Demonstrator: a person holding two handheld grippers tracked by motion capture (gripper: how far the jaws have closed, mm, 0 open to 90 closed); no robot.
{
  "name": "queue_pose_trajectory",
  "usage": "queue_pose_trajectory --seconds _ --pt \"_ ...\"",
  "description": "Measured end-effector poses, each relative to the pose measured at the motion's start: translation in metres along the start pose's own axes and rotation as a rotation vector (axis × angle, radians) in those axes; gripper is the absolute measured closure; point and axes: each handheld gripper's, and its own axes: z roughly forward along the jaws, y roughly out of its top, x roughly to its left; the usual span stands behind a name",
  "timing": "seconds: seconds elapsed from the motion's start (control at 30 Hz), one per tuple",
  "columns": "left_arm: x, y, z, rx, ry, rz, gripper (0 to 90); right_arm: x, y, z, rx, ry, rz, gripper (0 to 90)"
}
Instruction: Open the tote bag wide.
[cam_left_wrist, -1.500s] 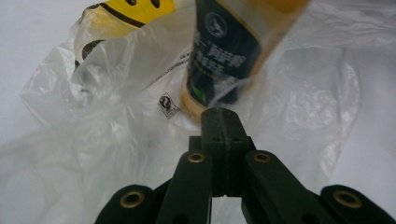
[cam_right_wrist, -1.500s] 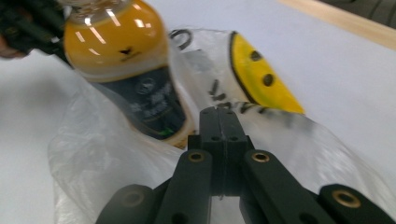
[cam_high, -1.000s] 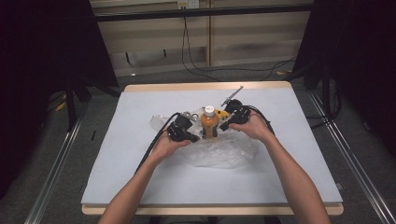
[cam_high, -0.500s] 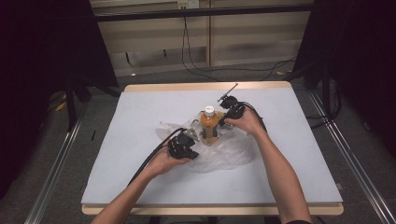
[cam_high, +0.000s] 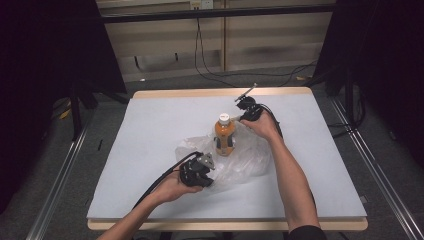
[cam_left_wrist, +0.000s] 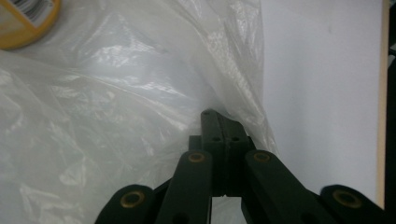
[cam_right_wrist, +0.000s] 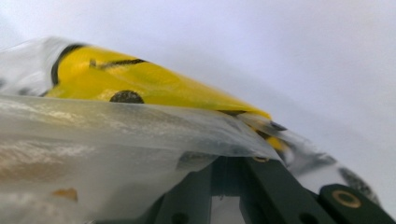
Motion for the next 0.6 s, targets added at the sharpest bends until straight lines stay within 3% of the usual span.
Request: queue_pose_trajectory --seconds 0.17,0.27,0.33,0.47,0.5,0.53,0.6 --pt "0.000 -0.003 0.000 -0.018 -0.007 0.007 90.0 -0.003 0.002 0.002 -0.014 -0.039 0.004 90.0" --pt "0.001 -0.004 -0.001 -0.034 -0.008 -0.014 90.0 -0.002 0.003 0.002 -0.017 -0.051 0.005 90.0" --pt "0.004 -0.004 -0.003 -0.069 -0.018 -0.029 90.0 0.001 0.001 0.000 -0.025 -0.020 -0.003 90.0" --pt "0.006 -0.002 -0.013 -0.119 0.005 -0.040 90.0 0.006 -0.005 -0.016 -0.128 0.030 -0.008 90.0" --pt "0.007 -0.002 -0.015 -0.153 -0.009 -0.054 90.0 0.007 -0.006 -0.022 -0.159 0.052 -0.002 90.0" --pt "0.006 -0.001 -0.019 -0.150 0.004 -0.046 90.0 0.008 -0.007 -0.027 -0.189 0.062 -0.016 90.0" --pt "0.005 -0.001 -0.024 -0.185 0.006 -0.052 90.0 0.013 -0.009 -0.039 -0.215 0.069 -0.023 90.0"
